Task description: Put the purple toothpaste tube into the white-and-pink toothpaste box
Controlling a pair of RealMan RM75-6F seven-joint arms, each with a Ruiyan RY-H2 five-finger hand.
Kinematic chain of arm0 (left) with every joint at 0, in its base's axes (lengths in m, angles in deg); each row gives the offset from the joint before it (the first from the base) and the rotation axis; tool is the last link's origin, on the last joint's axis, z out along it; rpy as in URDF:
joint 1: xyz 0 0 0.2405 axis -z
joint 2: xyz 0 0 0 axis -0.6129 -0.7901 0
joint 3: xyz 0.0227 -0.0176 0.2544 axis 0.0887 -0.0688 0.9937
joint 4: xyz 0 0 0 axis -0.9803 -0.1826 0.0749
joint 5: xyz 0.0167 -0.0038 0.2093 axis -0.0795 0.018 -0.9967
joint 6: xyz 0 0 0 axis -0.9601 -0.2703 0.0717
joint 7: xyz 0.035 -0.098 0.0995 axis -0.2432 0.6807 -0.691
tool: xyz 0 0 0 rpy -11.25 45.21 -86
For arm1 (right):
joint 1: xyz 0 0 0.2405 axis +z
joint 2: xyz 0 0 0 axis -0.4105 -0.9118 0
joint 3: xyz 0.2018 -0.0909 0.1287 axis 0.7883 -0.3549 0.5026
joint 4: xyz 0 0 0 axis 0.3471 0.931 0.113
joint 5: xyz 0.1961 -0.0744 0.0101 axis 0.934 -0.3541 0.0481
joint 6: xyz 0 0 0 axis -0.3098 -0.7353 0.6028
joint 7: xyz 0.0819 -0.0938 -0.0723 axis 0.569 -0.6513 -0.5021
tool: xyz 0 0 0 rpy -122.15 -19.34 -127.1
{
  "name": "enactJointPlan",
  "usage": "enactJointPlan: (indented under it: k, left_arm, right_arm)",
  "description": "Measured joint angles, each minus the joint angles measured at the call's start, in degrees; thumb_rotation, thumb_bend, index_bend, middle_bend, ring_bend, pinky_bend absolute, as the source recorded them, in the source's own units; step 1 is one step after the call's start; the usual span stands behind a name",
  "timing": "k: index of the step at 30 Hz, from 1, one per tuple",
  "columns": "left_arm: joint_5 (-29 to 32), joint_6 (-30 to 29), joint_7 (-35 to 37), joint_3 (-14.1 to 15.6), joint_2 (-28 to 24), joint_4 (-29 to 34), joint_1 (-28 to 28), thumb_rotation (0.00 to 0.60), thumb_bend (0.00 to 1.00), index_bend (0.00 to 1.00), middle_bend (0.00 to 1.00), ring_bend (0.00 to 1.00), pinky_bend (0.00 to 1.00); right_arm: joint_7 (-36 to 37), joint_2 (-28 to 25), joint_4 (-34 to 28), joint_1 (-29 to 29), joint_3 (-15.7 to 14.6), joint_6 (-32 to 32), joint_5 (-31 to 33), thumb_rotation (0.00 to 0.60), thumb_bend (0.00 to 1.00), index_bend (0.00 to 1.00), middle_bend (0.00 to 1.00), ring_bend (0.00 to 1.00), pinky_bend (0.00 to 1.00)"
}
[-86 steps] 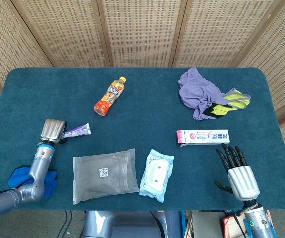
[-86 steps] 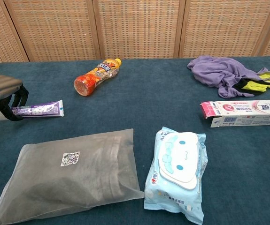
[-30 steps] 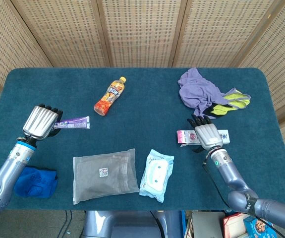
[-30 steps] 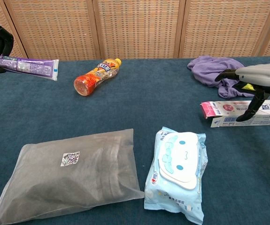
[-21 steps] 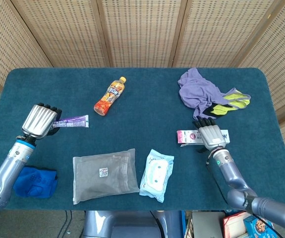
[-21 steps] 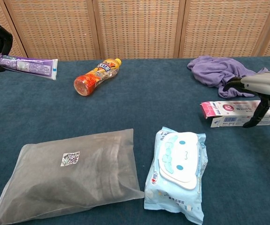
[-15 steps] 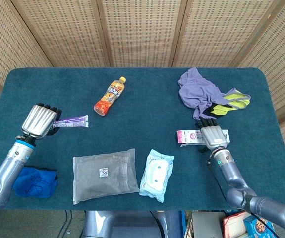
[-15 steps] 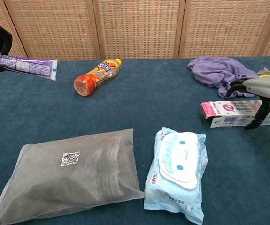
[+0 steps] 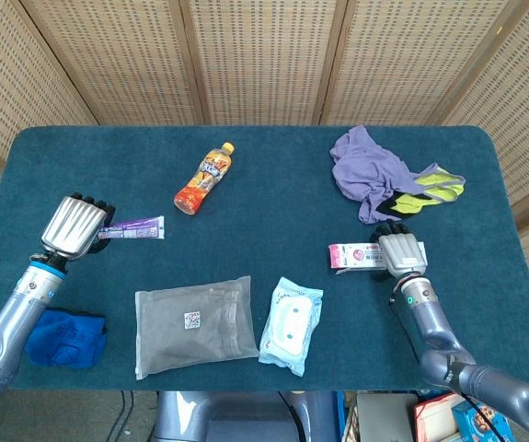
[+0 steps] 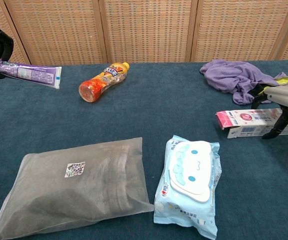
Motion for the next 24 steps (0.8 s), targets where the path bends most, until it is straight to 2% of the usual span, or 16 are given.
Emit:
enactJointPlan:
  k: [3,6,14,20,24]
  left_arm:
    - [-0.2,-0.1,0.1,0.0,0.0,0.0,-0.1,0.6,0.36,0.85,0.67,0.54,0.52]
    - [-0.3,0.0,0.2,0.0,0.0,0.0,-0.1,0.6,0.36,0.85,0.67,0.54,0.52]
    - [-0.8,-0.4,0.5,-0.2,-0.2,0.6,-0.2,0.6,0.36,0.86,0.67,0.54,0.52]
    - [-1.2,-1.1,0.7,-0.7,-0.9,2.3,-0.3,0.6,0.36,0.86,0.67,0.54,0.52]
    - [-1.8,-1.6,1.0,-1.0,-1.6,4.1,-0.3,0.6,0.36,0.86,0.67,0.54,0.52]
  right_arm:
    - [1.4,0.8,1.4,-0.4,-0.2,-0.5,-1.1,0.6,0.15,0.53,0.49,0.36,0.39]
    - [2.9,1.3,1.9,-0.8,-0.3,-1.5,-2.4,0.6,0.15,0.56,0.53,0.41,0.41]
    - [4.7,1.2,0.5,-1.3,0.2,-4.0,-4.8,0.6,0.15,0.57,0.54,0.42,0.41]
    - [5.2,-0.3,-4.7,-1.4,1.7,-5.5,-5.0,0.6,0.15,0.57,0.54,0.42,0.41]
    - [5.9,-1.8,-10.6,-1.4,3.4,-6.6,-4.6,0.6,0.15,0.57,0.54,0.42,0.41]
